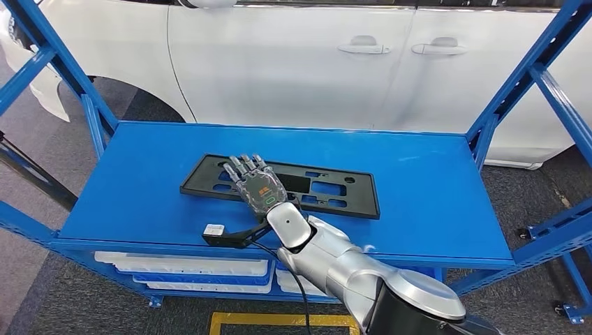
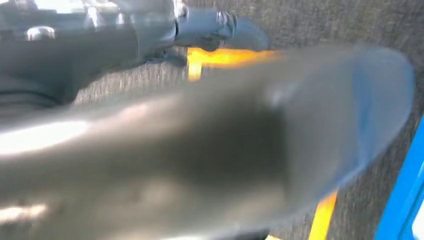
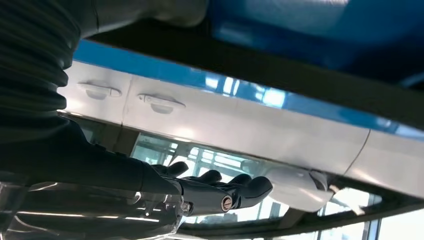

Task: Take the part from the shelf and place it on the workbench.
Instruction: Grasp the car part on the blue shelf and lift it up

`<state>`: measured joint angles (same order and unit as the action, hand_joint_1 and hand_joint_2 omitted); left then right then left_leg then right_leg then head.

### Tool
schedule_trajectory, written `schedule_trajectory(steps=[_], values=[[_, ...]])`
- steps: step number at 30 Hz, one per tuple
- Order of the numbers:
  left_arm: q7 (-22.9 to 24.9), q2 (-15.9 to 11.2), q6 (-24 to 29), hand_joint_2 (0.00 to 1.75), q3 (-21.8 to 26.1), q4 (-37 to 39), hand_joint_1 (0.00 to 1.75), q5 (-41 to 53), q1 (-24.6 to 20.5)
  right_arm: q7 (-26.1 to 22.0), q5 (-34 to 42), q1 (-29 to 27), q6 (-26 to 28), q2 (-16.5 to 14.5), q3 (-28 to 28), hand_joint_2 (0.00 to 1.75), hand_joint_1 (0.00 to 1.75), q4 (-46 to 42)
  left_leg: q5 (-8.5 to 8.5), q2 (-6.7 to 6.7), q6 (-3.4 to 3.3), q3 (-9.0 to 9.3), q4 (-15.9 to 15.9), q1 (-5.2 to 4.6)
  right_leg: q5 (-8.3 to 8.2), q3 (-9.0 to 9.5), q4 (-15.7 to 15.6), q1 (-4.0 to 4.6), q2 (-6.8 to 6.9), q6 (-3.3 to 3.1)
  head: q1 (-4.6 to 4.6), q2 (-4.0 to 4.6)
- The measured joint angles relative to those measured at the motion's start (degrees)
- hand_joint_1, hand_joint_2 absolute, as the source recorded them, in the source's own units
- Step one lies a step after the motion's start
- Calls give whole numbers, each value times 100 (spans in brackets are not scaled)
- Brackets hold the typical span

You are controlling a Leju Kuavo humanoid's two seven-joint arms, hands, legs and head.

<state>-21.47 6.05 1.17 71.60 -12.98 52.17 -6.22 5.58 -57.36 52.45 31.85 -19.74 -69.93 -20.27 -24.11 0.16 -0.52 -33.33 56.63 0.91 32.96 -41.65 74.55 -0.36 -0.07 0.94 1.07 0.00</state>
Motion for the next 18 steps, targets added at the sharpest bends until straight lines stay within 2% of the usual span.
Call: schedule_trajectory(steps=[1, 2, 4, 5, 6, 9, 11, 12, 14, 15, 16, 17, 18], values=[[2, 0, -4, 0, -3, 0, 0, 1, -3, -12, -14, -4, -38, 2, 4, 175, 175, 27, -4, 2, -1, 1, 8, -3, -90, -13, -16, 0, 0, -8, 1, 0], [2, 0, -7, 0, -6, 0, 0, 0, -7, -22, -38, -4, -74, 2, 12, 175, 175, 48, -11, 6, 5, 4, 19, -5, -278, 92, -270, 2, 0, -26, 1, 0], [-11, 1, -11, 0, -13, 0, 0, -2, -20, -38, -89, 3, -140, 1, 40, 175, 175, 73, -33, 16, 35, 8, 47, -18, -675, 477, -1104, 16, 1, -84, 2, 0], [-24, 2, -15, 0, -15, 0, 0, -4, -26, -43, -110, 6, -173, -2, 57, 175, 175, 80, -46, 20, 58, 1, 62, -30, -783, 618, -1422, 22, 2, -108, 4, 0], [-39, 2, -19, 0, -16, 0, 0, -9, -30, -45, -124, 7, -200, -4, 72, 175, 175, 86, -56, 20, 84, -8, 72, -39, -820, 691, -1596, 33, 1, -128, 5, 0], [-92, -7, -34, 0, -18, 0, 0, -42, -32, -45, -184, 20, -266, -12, 126, 175, 175, 105, -73, 16, 179, -16, 76, -32, -832, 704, -1679, 38, -6, -197, 4, 0], [-122, -17, -48, 0, -18, 0, 0, -56, -34, -38, -222, 57, -302, -19, 182, 175, 175, 110, -231, 14, 244, -96, 289, -22, -853, 732, -1718, 4, 0, -249, 23, 0], [-133, -22, -54, 0, -18, 0, 0, -56, -34, -33, -241, 74, -315, -23, 208, 175, 175, 110, -397, 13, 273, -223, 582, -13, -856, 745, -1727, -8, 4, -263, 34, 0], [-152, -22, -63, 0, -18, 0, 0, -57, -28, -16, -276, 91, -326, -22, 246, 175, 175, 113, -751, 12, 322, -591, 1377, 1, -850, 750, -1727, -5, 5, -278, 46, 0], [-161, -24, -64, 0, -18, 0, 0, -57, -22, -7, -289, 95, -329, -22, 265, 175, 175, 115, -825, 11, 337, -727, 1660, 6, -846, 754, -1725, -2, 4, -281, 45, 0], [-168, -27, -67, 0, -18, 0, 0, -58, -19, 2, -297, 99, -333, -21, 285, 175, 175, 117, -786, 11, 341, -762, 1726, 7, -843, 762, -1724, -1, 1, -282, 46, 0], [-175, -33, -71, 0, -18, 0, 0, -58, -19, 9, -301, 108, -337, -21, 305, 175, 175, 119, -637, 11, 336, -674, 1543, 7, -838, 775, -1723, -1, -3, -278, 46, 0], [-180, -39, -79, 0, -18, 0, 0, -58, -22, 18, -305, 119, -341, -21, 326, 175, 175, 120, -424, 10, 321, -484, 1159, 7, -832, 793, -1723, -1, -8, -270, 46, 0]])
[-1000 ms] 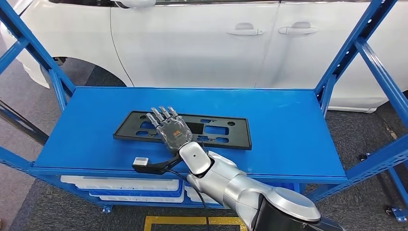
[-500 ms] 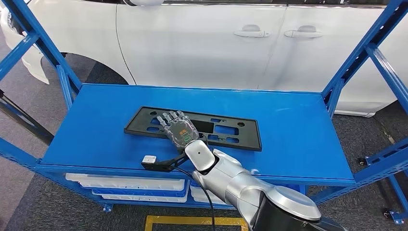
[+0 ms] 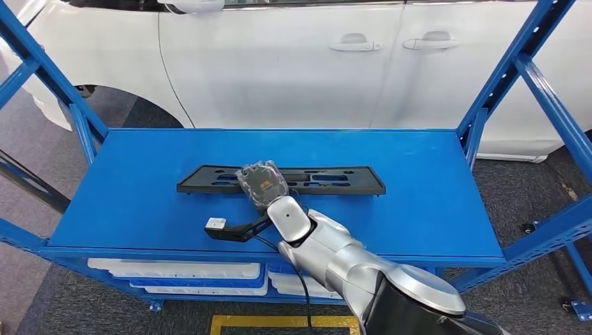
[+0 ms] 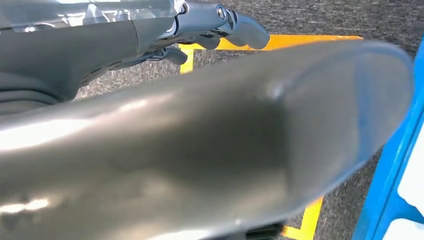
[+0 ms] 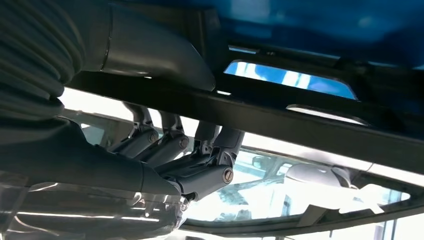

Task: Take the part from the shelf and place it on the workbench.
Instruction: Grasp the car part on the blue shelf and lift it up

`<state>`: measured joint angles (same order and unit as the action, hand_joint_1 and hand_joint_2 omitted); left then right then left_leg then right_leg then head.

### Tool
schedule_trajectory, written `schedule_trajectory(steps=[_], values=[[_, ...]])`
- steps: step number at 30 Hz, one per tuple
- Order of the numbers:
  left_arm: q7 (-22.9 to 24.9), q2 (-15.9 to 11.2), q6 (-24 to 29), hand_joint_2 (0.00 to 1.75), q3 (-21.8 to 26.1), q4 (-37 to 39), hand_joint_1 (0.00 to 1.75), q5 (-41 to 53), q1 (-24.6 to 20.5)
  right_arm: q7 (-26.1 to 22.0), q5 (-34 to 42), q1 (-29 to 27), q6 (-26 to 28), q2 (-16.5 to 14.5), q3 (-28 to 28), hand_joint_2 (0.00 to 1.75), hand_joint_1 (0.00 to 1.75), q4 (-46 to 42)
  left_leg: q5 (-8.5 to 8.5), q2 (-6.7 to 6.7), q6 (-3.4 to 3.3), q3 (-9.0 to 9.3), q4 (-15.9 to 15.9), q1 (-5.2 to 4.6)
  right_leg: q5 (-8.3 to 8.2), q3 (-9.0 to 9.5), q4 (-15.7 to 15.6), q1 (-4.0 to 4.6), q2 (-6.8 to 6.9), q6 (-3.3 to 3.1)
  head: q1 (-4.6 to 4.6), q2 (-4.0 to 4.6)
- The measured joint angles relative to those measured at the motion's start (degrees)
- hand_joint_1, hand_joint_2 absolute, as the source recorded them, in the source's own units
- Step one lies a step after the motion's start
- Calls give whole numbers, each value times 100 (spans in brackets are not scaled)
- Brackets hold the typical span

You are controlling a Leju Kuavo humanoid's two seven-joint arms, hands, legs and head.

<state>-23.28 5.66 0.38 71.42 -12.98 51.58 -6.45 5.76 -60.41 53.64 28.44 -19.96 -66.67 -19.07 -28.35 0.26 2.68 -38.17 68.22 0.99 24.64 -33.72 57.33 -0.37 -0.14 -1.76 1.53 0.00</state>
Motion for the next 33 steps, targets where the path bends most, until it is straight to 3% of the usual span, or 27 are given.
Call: schedule_trajectory(steps=[2, 4, 6, 8, 11, 12, 13, 14, 16, 18, 21, 23, 24, 26, 27, 28, 29, 30, 32, 33], values=[[-11, -13, -25, 0, -2, 0, 0, 1, -14, 16, -22, 25, -7, 1, 35, 175, 175, 8, 296, 0, -58, 404, -806, -15, 14, 21, 5, 18, -11, 34, -2, 0], [-23, -21, -56, 0, -7, 0, 0, 2, -24, 26, -57, 37, -11, 2, 69, 175, 175, 21, 340, 1, -128, 549, -1113, -43, 14, 12, 11, 33, -21, 88, -6, 0], [-96, -23, -99, 87, -13, 0, 0, 1, -26, 26, -86, 39, 8, 3, 107, 175, 175, 29, 359, -3, -202, 550, -1140, -46, 13, 5, 12, 27, -26, 153, -7, 0], [-263, -25, -134, 175, -22, 0, 0, -2, -32, 16, -118, 43, 37, 5, 166, 175, 175, 33, 398, -16, -278, 573, -1197, -24, 146, -67, 189, 20, -21, 213, -14, 0], [-442, -27, -134, 175, -28, 0, 0, -33, -51, -48, -185, 23, 64, 9, 283, 175, 175, 46, 421, -31, -332, 566, -1221, -22, 683, -573, 1251, 2, -16, 270, -26, 0], [-474, -28, -120, 175, -28, 0, 0, -49, -53, -71, -203, 11, 77, 10, 323, 175, 175, 51, 421, -32, -333, 557, -1216, -25, 784, -733, 1573, -4, -15, 283, -26, 0], [-505, -28, -103, 175, -28, 0, 0, -66, -54, -90, -220, 3, 96, 11, 362, 175, 175, 54, 420, -32, -332, 551, -1207, -27, 775, -797, 1698, -8, -15, 290, -26, 0], [-531, -28, -85, 175, -28, 0, 0, -82, -55, -106, -236, 2, 119, 11, 398, 175, 175, 55, 416, -28, -326, 548, -1195, -27, 657, -742, 1584, -14, -14, 290, -26, 0], [-552, -26, -67, 175, -28, 0, 0, -105, -61, -134, -266, 11, 150, 11, 467, 175, 175, 54, 395, -16, -300, 546, -1156, -27, 275, -364, 823, -25, -12, 261, -27, 0], [-554, -25, -64, 175, -28, 0, 0, -113, -74, -157, -279, 22, 154, 5, 517, 175, 175, 54, 366, 0, -249, 520, -1104, -46, 74, -73, 205, -13, -13, 205, -22, 0], [-550, -27, -54, 175, -26, 0, 0, -140, -84, -188, -306, 26, 198, -3, 580, 175, 175, 49, 362, 8, -149, 499, -1096, -45, 57, -33, 76, 12, -15, 107, -20, 0], [-541, -35, -48, 175, -22, 0, 0, -205, -86, -247, -333, 27, 294, -14, 655, 175, 175, 11, 257, 5, -82, 445, -969, -30, 27, -14, 31, -7, -5, 40, -15, 0], [-537, -39, -48, 175, -19, 0, 0, -248, -89, -296, -327, 27, 375, -23, 703, 175, 175, -37, 116, 3, -51, 342, -738, -23, 13, -8, 10, -22, 0, 13, -11, 0], [-552, -43, -73, 175, -13, 0, 0, -324, -93, -465, -209, 18, 588, -34, 827, 175, 175, -203, -253, 0, 0, -14, 29, -8, 11, -16, 8, -18, 1, -13, -3, 0], [-589, -45, -99, 175, -10, 0, 0, -366, -93, -618, -66, 5, 702, -33, 921, 175, 175, -327, -374, -1, 17, -191, 391, -2, 13, -19, 11, -13, -1, -18, -3, 0], [-656, -49, -137, 175, -7, 0, 0, -422, -94, -831, 165, -22, 785, -27, 1046, 175, 175, -504, -389, -1, 26, -292, 581, 0, 17, -17, 15, -9, -6, -19, -3, 0], [-748, -54, -184, 175, 2, 0, 0, -498, -98, -1117, 499, -74, 830, -11, 1211, 175, 175, -757, -287, -2, 25, -284, 539, 2, 24, -9, 18, -8, -10, -17, -2, 0], [-851, -58, -229, 175, 20, 0, 0, -590, -105, -1463, 952, -152, 814, 20, 1416, 175, 175, -1098, -94, -2, 15, -164, 265, 4, 33, 5, 20, -7, -15, -10, -2, 0], [-1011, -64, -283, 175, 84, 0, 0, -760, -131, -2157, 2015, -355, 629, 123, 1937, 175, 175, -2008, 305, -2, -27, 221, -561, -6, 60, 31, 26, 6, -18, 23, -3, 0], [-1054, -66, -284, 175, 117, 0, 0, -814, -149, -2389, 2442, -440, 507, 188, 2211, 175, 175, -2475, 399, 0, -61, 358, -865, -18, 67, 27, 31, 16, -16, 47, -5, 0]])
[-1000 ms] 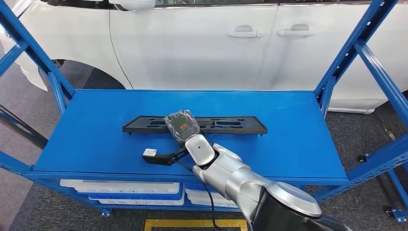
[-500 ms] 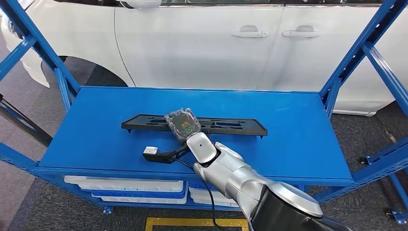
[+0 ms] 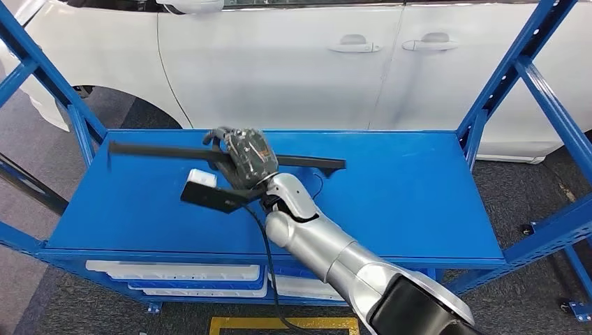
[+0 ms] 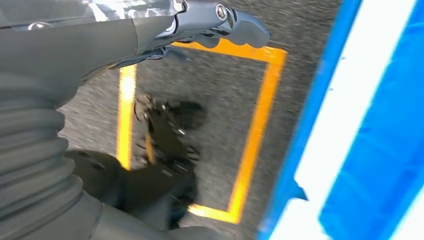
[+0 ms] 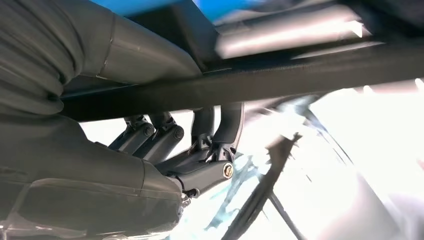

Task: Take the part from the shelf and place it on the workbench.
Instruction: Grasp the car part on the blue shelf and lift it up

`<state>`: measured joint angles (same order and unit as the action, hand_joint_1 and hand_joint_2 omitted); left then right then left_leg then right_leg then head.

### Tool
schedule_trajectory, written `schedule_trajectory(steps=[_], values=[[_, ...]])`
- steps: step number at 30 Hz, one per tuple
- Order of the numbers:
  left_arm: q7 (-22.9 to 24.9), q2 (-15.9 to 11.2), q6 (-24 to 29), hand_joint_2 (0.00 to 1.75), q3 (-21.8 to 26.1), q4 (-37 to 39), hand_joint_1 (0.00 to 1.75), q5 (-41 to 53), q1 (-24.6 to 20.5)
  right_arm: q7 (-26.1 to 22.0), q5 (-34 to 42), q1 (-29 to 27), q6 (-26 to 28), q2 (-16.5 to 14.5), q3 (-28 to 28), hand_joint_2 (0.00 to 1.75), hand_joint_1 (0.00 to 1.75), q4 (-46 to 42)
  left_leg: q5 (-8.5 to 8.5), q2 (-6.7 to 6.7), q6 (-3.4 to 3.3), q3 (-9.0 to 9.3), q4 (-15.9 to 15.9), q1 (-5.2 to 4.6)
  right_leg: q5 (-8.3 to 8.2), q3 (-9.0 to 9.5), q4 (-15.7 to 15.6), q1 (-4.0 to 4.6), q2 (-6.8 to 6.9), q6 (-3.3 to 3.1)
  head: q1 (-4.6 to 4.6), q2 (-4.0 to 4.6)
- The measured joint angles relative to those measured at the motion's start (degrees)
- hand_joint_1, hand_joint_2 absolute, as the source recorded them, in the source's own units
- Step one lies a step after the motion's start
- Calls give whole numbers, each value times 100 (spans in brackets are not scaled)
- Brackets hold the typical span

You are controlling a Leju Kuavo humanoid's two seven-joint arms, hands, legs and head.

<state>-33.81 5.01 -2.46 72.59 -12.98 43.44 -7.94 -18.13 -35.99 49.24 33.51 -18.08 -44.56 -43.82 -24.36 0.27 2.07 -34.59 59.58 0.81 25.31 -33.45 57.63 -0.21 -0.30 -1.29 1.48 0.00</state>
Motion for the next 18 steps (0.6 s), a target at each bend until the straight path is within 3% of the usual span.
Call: schedule_trajectory(steps=[1, 5, 7, 9, 10, 11, 12, 14, 15, 16, 18], values=[[-34, 0, 2, 175, 25, 0, 0, -41, -14, -153, 298, -70, -108, 64, 246, 175, 175, -421, 27, 4, -35, 68, -168, -13, 3, -12, 3, 10, 4, 28, -2, 0], [-399, 11, -34, 175, 107, 0, 0, -282, -36, -732, 1627, -422, -637, 286, 921, 175, 175, -1726, 20, 11, -179, 67, -252, -2, 74, -76, 95, 10, 12, 153, -7, 0], [-538, 23, -24, 175, 146, 0, 0, -344, -46, -970, 2702, -623, -1254, 444, 1212, 175, 175, -2380, 31, 6, -247, 75, -274, 11, 374, -311, 612, -2, 11, 202, -12, 0], [-592, 24, -24, 175, 163, 0, 0, -371, -36, -1074, 3370, -820, -1701, 651, 1477, 175, 175, -2945, 21, 10, -287, 74, -268, 0, 710, -700, 1401, -8, 12, 230, -21, 0], [-604, 24, -25, 175, 167, 0, 0, -380, -26, -1096, 3502, -915, -1793, 736, 1583, 175, 175, -3153, 15, 13, -294, 75, -261, -6, 760, -836, 1646, -10, 12, 235, -23, 0], [-612, 25, -27, 175, 170, 0, 0, -387, -17, -1123, 3600, -989, -1866, 807, 1675, 175, 175, -3345, 8, 15, -295, 77, -253, -12, 694, -869, 1667, -11, 12, 230, -26, 0], [-612, 26, -28, 175, 173, 0, 0, -401, -13, -1160, 3695, -1048, -1958, 851, 1736, 175, 175, -3491, -2, 15, -291, 80, -242, -19, 524, -784, 1446, -10, 13, 216, -26, 0], [-613, 34, -14, 175, 185, 0, 0, -447, -17, -1255, 4031, -1142, -2301, 923, 1814, 175, 175, -3779, -31, 13, -266, 84, -213, -36, 126, -414, 631, 1, 14, 167, -25, 0], [-614, 39, 5, 175, 195, 0, 0, -480, -16, -1290, 4272, -1203, -2550, 963, 1841, 175, 175, -3940, -47, 13, -247, 80, -196, -47, 6, -264, 304, 12, 15, 145, -24, 0], [-617, 42, 26, 175, 208, 0, 0, -509, -7, -1310, 4519, -1283, -2788, 1005, 1867, 175, 175, -4110, -61, 13, -226, 78, -184, -55, -41, -178, 120, 24, 16, 126, -22, 0], [-622, 44, 57, 175, 236, 0, 0, -561, 38, -1318, 4914, -1474, -3143, 1082, 1924, 175, 175, -4445, -78, 11, -172, 82, -184, -60, -40, -155, 52, 42, 13, 83, -21, 0]])
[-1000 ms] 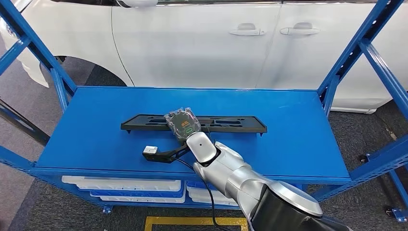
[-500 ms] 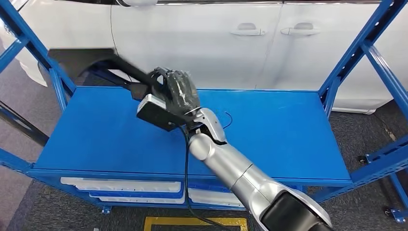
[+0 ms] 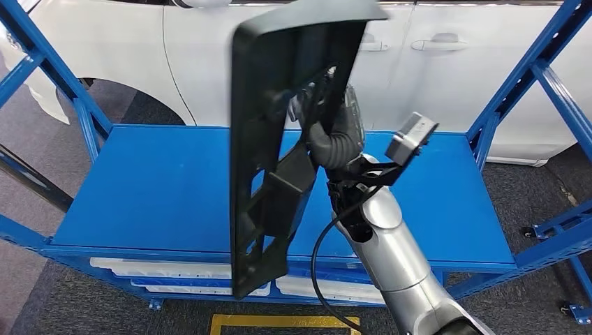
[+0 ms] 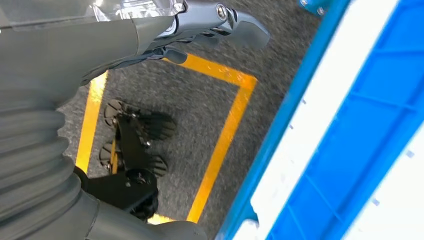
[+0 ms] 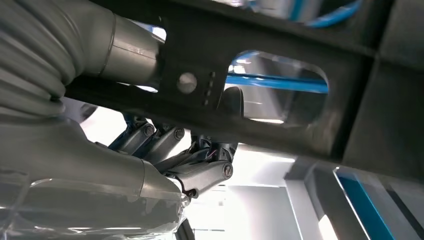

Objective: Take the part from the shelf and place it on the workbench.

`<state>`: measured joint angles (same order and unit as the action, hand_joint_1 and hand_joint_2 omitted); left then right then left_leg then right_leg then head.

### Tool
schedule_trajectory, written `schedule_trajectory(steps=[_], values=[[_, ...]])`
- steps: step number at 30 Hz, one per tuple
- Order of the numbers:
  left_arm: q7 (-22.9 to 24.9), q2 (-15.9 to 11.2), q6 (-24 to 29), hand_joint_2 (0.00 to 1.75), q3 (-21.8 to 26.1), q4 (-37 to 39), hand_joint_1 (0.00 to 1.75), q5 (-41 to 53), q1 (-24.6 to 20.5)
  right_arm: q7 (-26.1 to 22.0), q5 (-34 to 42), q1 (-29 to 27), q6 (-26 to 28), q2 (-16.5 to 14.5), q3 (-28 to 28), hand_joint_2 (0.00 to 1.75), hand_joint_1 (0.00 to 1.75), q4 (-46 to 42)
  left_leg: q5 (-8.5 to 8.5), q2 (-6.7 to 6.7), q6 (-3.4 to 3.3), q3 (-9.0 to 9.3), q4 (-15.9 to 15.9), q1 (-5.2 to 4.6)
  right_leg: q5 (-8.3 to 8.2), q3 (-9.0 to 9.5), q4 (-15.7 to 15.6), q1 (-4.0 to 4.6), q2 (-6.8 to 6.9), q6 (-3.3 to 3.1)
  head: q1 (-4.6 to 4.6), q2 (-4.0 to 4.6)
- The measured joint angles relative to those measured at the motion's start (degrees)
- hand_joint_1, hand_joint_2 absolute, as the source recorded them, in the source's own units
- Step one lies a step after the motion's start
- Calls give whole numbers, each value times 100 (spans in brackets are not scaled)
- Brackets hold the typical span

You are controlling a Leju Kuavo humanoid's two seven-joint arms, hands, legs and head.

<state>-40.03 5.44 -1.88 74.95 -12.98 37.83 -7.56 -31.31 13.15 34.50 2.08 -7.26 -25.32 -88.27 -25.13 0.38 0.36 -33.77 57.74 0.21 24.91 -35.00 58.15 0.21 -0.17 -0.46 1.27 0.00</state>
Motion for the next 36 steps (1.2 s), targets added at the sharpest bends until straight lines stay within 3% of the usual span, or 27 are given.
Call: schedule_trajectory(steps=[3, 6, 7, 8, 9, 11, 13, 17, 19, 21, 23, 24, 27, 28, 32, 34, 36], values=[[-3, -4, 15, 175, 29, -7, 0, -65, 59, -1, 257, -201, -245, 67, 51, 175, 175, -344, -161, -7, 100, -73, 195, 14, -20, 31, -48, -44, 6, -82, 10, 0], [-5, 2, -45, 175, 36, -51, 0, -231, 102, -13, 677, -445, -804, 128, 51, 175, 175, -611, -674, -8, 185, -554, 1242, 47, -16, 43, -56, -54, 14, -122, 25, 0], [-5, 4, -61, 175, 31, -73, 0, -294, 123, -18, 788, -559, -984, 156, 49, 175, 175, -710, -765, -9, 200, -703, 1545, 53, -12, 44, -53, -51, 14, -126, 24, 0], [-5, 5, -58, 175, 22, -93, 0, -350, 142, -22, 846, -670, -1115, 185, 44, 175, 175, -823, -744, -9, 206, -758, 1646, 54, -6, 47, -49, -50, 13, -127, 24, 0], [-5, 3, -42, 175, 10, -105, 0, -393, 156, -22, 863, -762, -1203, 210, 34, 175, 175, -938, -611, -9, 200, -694, 1500, 54, 1, 56, -46, -49, 8, -124, 24, 0], [-5, -7, 8, 175, -22, -117, 0, -460, 167, -7, 843, -881, -1333, 253, -5, 175, 175, -1191, -215, -10, 155, -314, 713, 49, 20, 86, -42, -49, -1, -106, 23, 0], [-5, -14, 68, 175, -59, -118, 0, -501, 165, 24, 806, -955, -1421, 295, -67, 175, 175, -1422, -21, -9, 85, -3, 94, 20, 36, 99, -32, -35, -6, -61, 21, 0], [-5, -13, 144, 175, -98, -118, 0, -589, 193, 74, 786, -1045, -1536, 397, -186, 175, 175, -1754, 45, -11, -49, 65, -72, 14, 65, 88, 0, -34, -6, 63, 17, 0], [-5, -11, 156, 175, -102, -118, 0, -631, 196, 85, 785, -1027, -1562, 441, -225, 175, 175, -1846, 108, -28, -110, 62, -126, 42, 340, -46, 339, -40, -6, 112, 4, 0], [-5, -13, 184, 175, -104, -118, 0, -666, 194, 92, 766, -1015, -1565, 493, -269, 175, 175, -1879, 136, -35, -138, 14, -116, 34, 772, -338, 1089, -58, -3, 155, -6, 0], [-5, -11, 230, 175, -105, -118, 0, -695, 198, 70, 711, -1010, -1563, 559, -315, 175, 175, -1873, 162, -36, -139, -50, -85, 32, 955, -503, 1590, -80, -2, 184, -6, 0], [-5, -7, 256, 175, -106, -117, 0, -709, 203, 54, 682, -994, -1557, 587, -340, 175, 175, -1866, 177, -34, -132, -86, -63, 33, 885, -427, 1510, -91, -1, 189, -7, 0], [-3, 21, 326, 175, -121, -116, 0, -737, 208, 24, 646, -848, -1506, 642, -429, 175, 175, -1829, 216, -24, -82, -196, 33, 29, 464, 208, 417, -100, -2, 161, -4, 0], [-4, 28, 340, 175, -129, -116, 0, -750, 205, 15, 650, -788, -1482, 658, -454, 175, 175, -1815, 232, -21, -54, -226, 58, 23, 387, 332, 170, -93, -6, 135, -3, 0], [-4, 39, 356, 175, -140, -116, 0, -797, 213, 3, 750, -607, -1445, 726, -528, 175, 175, -1739, 305, -10, 100, -301, 69, 30, 228, 285, 41, -64, -1, -22, -1, -1], [-5, 46, 362, 175, -142, -115, 0, -823, 219, 5, 828, -517, -1446, 763, -558, 175, 175, -1682, 26, -7, 161, -421, 346, 44, 109, 200, -4, -86, 22, -96, 14, -1], [-5, 59, 374, 175, -143, -114, 0, -847, 218, -8, 908, -460, -1435, 815, -580, 175, 175, -1620, -508, -11, 206, -640, 1044, 56, 4, 75, -7, -81, 34, -127, 28, 0]])
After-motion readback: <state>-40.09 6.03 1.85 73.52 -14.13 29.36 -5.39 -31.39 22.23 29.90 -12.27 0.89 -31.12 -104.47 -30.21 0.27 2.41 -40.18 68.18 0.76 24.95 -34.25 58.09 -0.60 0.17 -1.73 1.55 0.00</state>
